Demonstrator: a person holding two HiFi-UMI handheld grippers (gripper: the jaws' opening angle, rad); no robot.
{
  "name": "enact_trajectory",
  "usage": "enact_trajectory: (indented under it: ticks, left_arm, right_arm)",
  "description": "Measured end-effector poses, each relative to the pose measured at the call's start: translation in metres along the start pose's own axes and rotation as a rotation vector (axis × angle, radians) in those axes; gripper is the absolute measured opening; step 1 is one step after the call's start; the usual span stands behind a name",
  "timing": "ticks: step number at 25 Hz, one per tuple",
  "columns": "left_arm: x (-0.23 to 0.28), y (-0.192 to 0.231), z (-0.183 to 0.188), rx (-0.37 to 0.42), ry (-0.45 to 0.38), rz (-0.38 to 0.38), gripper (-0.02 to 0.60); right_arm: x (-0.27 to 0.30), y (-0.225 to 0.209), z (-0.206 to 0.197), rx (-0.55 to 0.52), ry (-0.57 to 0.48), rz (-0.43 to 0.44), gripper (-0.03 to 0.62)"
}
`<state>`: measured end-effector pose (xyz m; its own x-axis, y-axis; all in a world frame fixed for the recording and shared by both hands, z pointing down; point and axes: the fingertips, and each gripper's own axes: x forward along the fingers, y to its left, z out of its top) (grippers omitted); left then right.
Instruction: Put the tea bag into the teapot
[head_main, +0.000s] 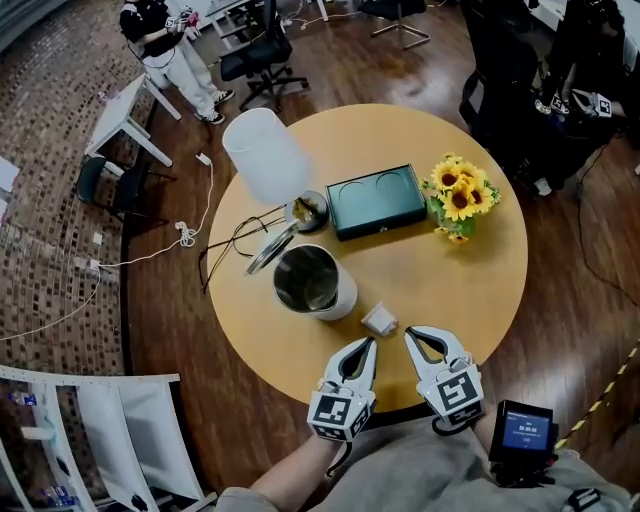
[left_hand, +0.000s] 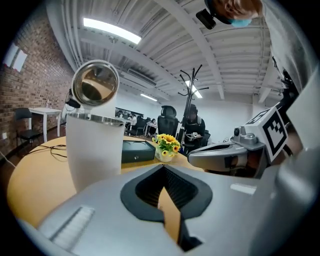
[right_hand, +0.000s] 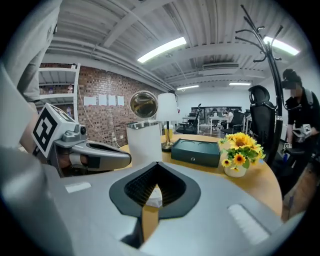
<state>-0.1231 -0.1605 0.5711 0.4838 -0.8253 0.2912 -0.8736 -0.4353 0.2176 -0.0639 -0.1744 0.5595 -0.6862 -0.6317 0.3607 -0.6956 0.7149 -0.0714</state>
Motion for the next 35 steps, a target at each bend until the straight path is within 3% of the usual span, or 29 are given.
enact_trajectory:
  ticks: [8, 14, 20, 25, 27, 31, 35]
  left_arm:
    - [0.038, 0.018, -0.072, -0.015, 0.16, 0.009, 0.0]
    - [0.049, 0.028, -0.102, -0.008, 0.22, 0.025, 0.002]
    - [0.054, 0.032, -0.12, 0.096, 0.294, 0.05, 0.003]
    - [0.062, 0.029, -0.135, 0.21, 0.376, 0.049, 0.158]
    - [0.067, 0.03, -0.141, 0.265, 0.405, 0.056, 0.184]
    - [0.075, 0.034, -0.147, 0.312, 0.433, 0.08, 0.181]
    - [0.079, 0.038, -0.149, 0.318, 0.447, 0.105, 0.139]
  right_arm:
    - [0.03, -0.012, -0.061, 0.024, 0.145, 0.04, 0.008]
    - [0.046, -0.018, -0.084, 0.053, 0.183, 0.057, 0.008]
    - [0.053, -0.022, -0.09, 0.066, 0.196, 0.068, 0.008]
    - [0.056, -0.025, -0.095, 0.08, 0.203, 0.069, 0.008]
    - [0.057, -0.028, -0.097, 0.085, 0.203, 0.069, 0.008]
    - [0.059, -0.032, -0.101, 0.093, 0.208, 0.068, 0.008]
    - [0.059, -0.033, -0.106, 0.105, 0.215, 0.071, 0.008]
